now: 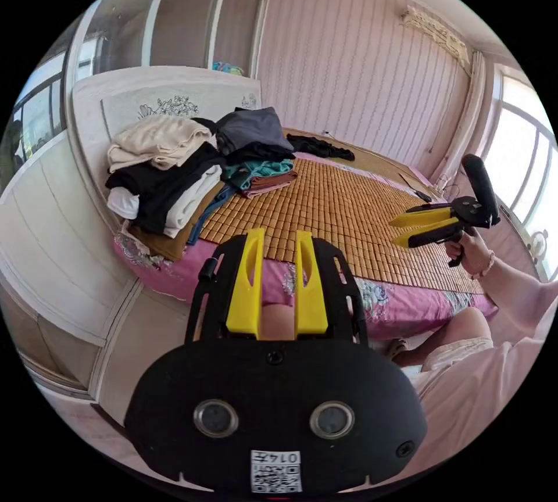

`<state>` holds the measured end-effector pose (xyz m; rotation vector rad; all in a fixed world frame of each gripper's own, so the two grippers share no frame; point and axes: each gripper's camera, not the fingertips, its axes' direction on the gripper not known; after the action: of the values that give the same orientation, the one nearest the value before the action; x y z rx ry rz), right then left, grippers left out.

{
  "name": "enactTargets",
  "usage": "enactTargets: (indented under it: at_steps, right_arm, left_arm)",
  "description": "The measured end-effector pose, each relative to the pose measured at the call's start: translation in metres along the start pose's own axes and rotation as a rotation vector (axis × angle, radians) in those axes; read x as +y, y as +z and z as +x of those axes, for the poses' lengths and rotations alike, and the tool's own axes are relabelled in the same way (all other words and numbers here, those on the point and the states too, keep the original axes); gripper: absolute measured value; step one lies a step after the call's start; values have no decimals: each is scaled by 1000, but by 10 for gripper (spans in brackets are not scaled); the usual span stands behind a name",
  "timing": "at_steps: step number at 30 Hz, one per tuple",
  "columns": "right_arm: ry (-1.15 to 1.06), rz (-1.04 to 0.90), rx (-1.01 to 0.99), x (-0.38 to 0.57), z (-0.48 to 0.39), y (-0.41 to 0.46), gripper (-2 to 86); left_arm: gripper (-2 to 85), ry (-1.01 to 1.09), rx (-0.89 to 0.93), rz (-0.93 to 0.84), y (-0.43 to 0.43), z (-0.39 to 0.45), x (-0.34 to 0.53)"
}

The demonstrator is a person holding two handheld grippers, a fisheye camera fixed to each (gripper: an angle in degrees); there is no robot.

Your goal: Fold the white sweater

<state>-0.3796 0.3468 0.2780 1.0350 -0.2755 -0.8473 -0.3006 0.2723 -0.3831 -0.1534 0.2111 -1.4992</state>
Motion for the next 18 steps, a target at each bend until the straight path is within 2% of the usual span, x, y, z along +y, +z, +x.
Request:
enactTargets:
  at_steps: [10, 14, 18]
  right_arm:
    - [-209, 103, -21, -182, -78, 8, 133]
    - [-243, 74, -37, -244, -95, 23, 136]
    - [-250, 24, -71, -309, -113, 49, 137]
  left_arm:
    - [79, -174, -123, 131, -67, -189, -47]
    - [79, -171, -83, 173, -65, -220, -70]
    - [88, -226, -173, 183, -50, -239, -97]
